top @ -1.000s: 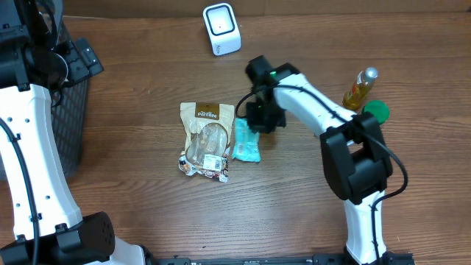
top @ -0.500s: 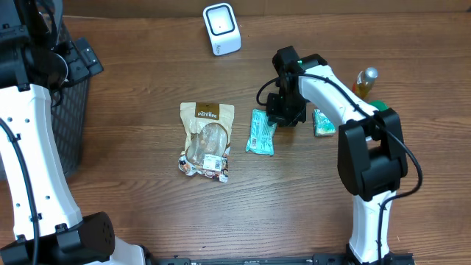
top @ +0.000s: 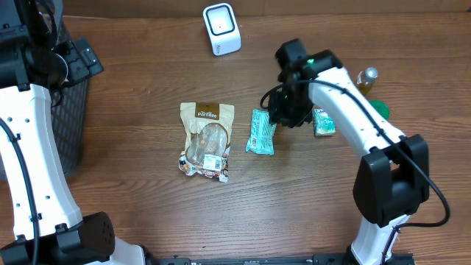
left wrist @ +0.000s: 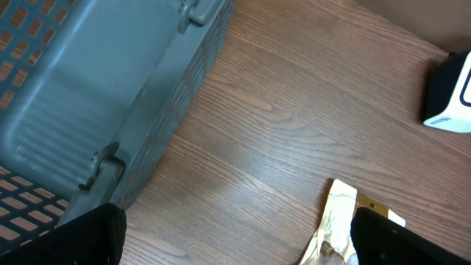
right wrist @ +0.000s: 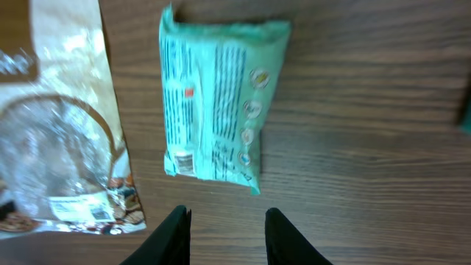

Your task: Scan the item barcode

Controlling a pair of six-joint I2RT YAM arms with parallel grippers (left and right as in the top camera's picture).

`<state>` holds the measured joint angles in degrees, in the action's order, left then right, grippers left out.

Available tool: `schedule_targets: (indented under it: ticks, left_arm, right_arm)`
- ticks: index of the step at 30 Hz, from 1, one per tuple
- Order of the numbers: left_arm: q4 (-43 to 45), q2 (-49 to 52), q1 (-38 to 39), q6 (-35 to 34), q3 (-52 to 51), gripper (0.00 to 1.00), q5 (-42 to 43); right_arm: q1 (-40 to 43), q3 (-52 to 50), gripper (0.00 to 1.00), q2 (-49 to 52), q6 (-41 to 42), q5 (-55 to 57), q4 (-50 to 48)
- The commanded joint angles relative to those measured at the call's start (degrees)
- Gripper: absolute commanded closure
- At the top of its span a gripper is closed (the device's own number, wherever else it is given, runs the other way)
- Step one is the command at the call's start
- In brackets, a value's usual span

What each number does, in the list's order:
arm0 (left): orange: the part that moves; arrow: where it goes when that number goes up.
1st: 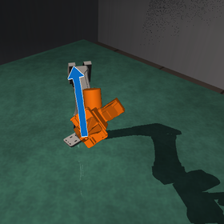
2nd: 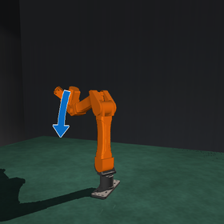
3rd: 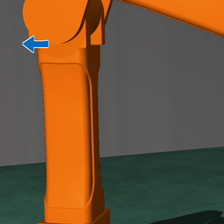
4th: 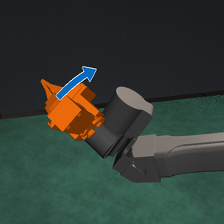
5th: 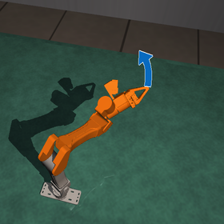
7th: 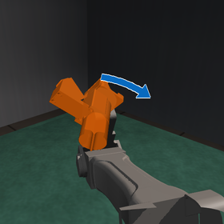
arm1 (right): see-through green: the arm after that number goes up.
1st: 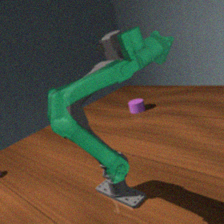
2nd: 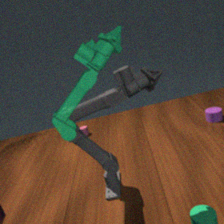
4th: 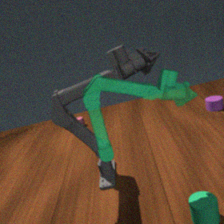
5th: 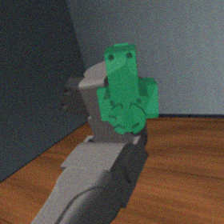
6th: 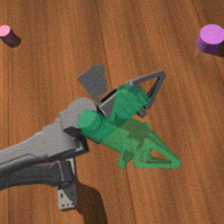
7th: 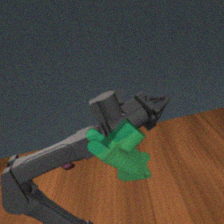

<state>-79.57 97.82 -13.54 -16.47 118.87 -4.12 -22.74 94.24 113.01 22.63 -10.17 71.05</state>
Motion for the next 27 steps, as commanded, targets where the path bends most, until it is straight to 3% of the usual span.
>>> schedule_targets:
  ticks: [1, 3, 4, 5, 7, 9, 11, 18, 27]
  left_arm:
    - [0.09, 0.31, 0.04, 0.20, 0.44, 0.00, 0.11]
    - [0.09, 0.31, 0.04, 0.20, 0.44, 0.00, 0.11]
    - [0.09, 0.31, 0.04, 0.20, 0.44, 0.00, 0.11]
    - [0.09, 0.31, 0.04, 0.20, 0.44, 0.00, 0.11]
    - [0.09, 0.31, 0.04, 0.20, 0.44, 0.00, 0.11]
    - [0.09, 0.31, 0.04, 0.20, 0.44, 0.00, 0.11]
    - [0.09, 0.31, 0.04, 0.20, 0.44, 0.00, 0.11]
    - [0.09, 0.31, 0.04, 0.20, 0.44, 0.01, 0.11]
    - [0.09, 0.31, 0.04, 0.20, 0.44, 0.00, 0.11]
  right_arm:
    - [-3.32, -2.38, 0.69, 0.04, 3.48, 4.13, -1.70]
    - [-4.83, -3.54, 0.66, 0.04, 4.13, 5.51, -4.70]
    - [-5.40, -4.04, 0.51, 0.04, 4.17, 5.40, -6.49]
    - [-5.77, -4.28, 0.31, 0.04, 4.17, 4.94, -7.41]
    - [-6.12, -4.28, 0.25, 0.13, 4.15, 4.31, -8.59]
    - [-6.14, -4.28, 0.45, 0.13, 5.11, 4.15, -9.29]
    - [-6.21, -4.28, 0.54, 0.22, 9.64, 5.97, -8.76]
    - [-9.75, -4.28, 0.65, 1.29, 14.93, 15.52, -8.24]
    - [-11.32, -4.28, 0.64, 5.86, 14.95, 15.69, -8.37]
